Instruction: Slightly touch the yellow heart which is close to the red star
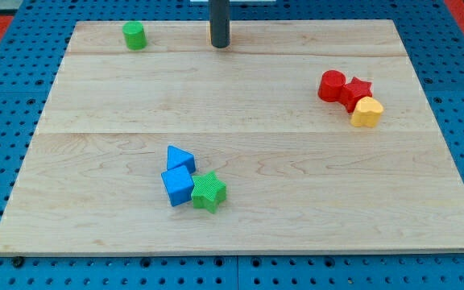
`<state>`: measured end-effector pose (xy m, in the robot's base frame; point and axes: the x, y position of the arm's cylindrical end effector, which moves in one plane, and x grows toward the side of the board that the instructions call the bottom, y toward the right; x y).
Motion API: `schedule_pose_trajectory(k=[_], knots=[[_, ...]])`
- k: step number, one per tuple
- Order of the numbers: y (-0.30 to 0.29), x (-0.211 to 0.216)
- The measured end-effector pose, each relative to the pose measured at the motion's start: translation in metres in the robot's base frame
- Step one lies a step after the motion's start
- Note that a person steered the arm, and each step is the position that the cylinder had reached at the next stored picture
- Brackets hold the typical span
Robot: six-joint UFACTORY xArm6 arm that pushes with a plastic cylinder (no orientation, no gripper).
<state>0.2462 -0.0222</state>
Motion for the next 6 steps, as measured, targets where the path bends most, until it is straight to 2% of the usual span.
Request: schedule_pose_trajectory(k=[1, 3, 4, 5, 6], knots=[[0.011, 0.014], [0.036, 0.095], [0.109, 0.133], [0.160, 0.150], [0.192, 0.191]])
